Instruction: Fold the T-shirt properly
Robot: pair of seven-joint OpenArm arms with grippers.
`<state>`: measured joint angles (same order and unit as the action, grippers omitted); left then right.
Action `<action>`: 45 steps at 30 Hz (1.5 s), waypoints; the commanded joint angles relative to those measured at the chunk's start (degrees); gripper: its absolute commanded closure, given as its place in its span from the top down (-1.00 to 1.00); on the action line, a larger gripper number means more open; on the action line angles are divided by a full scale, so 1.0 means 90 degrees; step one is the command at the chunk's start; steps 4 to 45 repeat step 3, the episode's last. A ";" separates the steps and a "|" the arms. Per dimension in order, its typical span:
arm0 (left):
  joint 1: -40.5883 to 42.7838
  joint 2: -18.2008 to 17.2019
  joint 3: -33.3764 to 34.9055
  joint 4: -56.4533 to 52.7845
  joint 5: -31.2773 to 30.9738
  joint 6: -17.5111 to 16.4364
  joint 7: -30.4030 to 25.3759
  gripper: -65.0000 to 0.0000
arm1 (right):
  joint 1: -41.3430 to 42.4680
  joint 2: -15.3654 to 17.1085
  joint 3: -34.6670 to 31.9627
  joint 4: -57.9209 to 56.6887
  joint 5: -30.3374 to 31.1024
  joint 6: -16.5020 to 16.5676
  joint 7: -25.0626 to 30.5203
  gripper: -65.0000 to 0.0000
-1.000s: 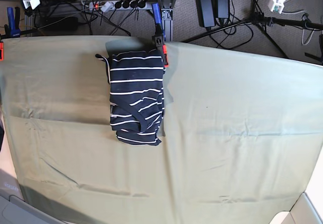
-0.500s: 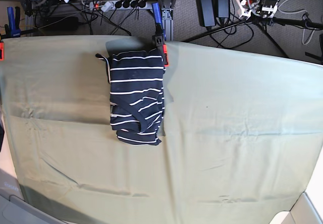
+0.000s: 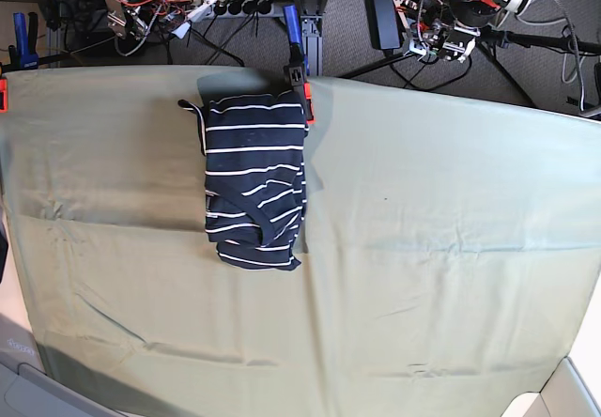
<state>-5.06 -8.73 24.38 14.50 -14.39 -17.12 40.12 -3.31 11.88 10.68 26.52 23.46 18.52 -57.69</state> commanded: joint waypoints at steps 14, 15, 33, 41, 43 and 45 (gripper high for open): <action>-0.0056 -0.0078 0.0002 0.0019 0.0005 0.0049 -0.0107 -1.00 | -0.0005 0.0015 0.0007 0.0036 0.0070 -0.0236 -0.0160 -1.00; -0.0056 -0.0078 0.0002 0.0019 0.0005 0.0049 -0.0107 -1.00 | -0.0005 0.0015 0.0007 0.0036 0.0070 -0.0236 -0.0160 -1.00; -0.0056 -0.0078 0.0002 0.0019 0.0005 0.0049 -0.0107 -1.00 | -0.0005 0.0015 0.0007 0.0036 0.0070 -0.0236 -0.0160 -1.00; -0.0056 -0.0078 0.0002 0.0019 0.0005 0.0049 -0.0107 -1.00 | -0.0005 0.0015 0.0007 0.0036 0.0070 -0.0236 -0.0160 -1.00; -0.0056 -0.0078 0.0002 0.0019 0.0005 0.0049 -0.0107 -1.00 | -0.0005 0.0015 0.0007 0.0036 0.0070 -0.0236 -0.0160 -1.00; -0.0056 -0.0078 0.0002 0.0019 0.0005 0.0049 -0.0107 -1.00 | -0.0005 0.0015 0.0007 0.0036 0.0070 -0.0236 -0.0160 -1.00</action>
